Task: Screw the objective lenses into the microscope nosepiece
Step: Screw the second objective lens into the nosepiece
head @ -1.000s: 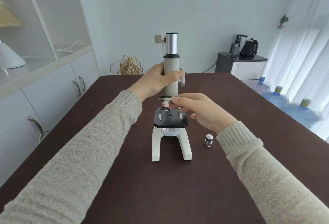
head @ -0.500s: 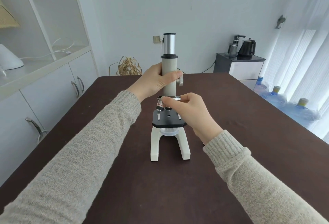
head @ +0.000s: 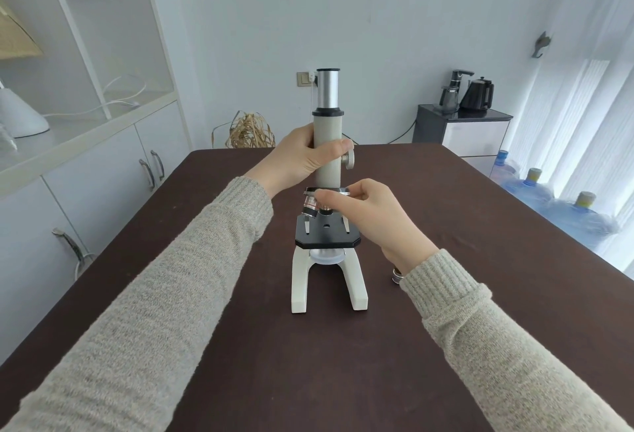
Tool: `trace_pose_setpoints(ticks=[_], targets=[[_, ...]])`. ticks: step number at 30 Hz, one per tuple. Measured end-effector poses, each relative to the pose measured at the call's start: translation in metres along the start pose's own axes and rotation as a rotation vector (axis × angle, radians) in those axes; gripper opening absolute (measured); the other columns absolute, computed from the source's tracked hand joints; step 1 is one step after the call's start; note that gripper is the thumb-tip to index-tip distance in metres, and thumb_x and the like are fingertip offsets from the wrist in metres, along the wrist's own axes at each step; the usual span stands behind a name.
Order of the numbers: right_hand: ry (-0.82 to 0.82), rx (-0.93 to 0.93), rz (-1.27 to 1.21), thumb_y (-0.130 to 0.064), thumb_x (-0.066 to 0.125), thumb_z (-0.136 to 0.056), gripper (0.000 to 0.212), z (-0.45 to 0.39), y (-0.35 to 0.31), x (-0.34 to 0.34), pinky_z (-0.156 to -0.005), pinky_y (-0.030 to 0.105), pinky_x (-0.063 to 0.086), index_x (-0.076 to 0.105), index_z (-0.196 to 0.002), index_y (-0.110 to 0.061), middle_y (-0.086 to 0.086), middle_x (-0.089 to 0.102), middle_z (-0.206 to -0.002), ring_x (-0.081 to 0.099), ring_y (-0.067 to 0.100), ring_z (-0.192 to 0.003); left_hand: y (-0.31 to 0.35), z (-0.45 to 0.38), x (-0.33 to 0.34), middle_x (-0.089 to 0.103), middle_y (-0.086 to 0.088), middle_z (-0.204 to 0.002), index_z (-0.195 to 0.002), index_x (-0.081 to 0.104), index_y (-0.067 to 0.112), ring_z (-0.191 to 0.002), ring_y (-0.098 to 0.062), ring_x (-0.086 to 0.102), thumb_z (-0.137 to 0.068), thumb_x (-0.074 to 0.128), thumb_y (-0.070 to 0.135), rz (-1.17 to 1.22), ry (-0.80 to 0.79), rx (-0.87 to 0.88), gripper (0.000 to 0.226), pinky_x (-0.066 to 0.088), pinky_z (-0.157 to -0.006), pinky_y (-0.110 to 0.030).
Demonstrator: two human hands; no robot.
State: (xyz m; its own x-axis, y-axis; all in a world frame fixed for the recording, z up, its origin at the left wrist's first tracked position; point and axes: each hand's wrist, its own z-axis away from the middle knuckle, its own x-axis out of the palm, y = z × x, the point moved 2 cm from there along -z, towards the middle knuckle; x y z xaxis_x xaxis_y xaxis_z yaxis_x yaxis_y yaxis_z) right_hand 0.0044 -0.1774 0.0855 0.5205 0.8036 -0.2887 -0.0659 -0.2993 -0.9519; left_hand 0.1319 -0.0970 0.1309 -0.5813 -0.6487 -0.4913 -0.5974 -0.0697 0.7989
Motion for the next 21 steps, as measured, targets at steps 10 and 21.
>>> trace_pose_setpoints(ticks=[10,21], targets=[[-0.079,-0.025,0.03,-0.056,0.07,-0.077,0.051,0.002,0.005,-0.005,-0.065,0.014,0.045,0.059,-0.111,-0.02,-0.009,0.068,-0.102,0.061,0.001,-0.09,0.007,0.004,-0.002,0.071,0.011,-0.102,-0.109,0.06,0.017,-0.091,0.005,0.064,-0.088,0.067,0.038,0.008,0.007,-0.026,0.03,0.046,-0.078,-0.015],[-0.014,-0.072,-0.008,-0.05,0.064,-0.085,0.038,0.011,0.017,-0.023,-0.089,0.031,0.054,0.064,-0.112,-0.024,-0.011,0.071,-0.1,0.066,0.009,-0.098,-0.014,0.07,-0.01,0.056,0.013,-0.131,-0.128,0.051,0.024,-0.126,-0.006,0.052,-0.091,0.066,0.03,0.082,0.385,-0.032,0.041,0.041,-0.107,-0.027]])
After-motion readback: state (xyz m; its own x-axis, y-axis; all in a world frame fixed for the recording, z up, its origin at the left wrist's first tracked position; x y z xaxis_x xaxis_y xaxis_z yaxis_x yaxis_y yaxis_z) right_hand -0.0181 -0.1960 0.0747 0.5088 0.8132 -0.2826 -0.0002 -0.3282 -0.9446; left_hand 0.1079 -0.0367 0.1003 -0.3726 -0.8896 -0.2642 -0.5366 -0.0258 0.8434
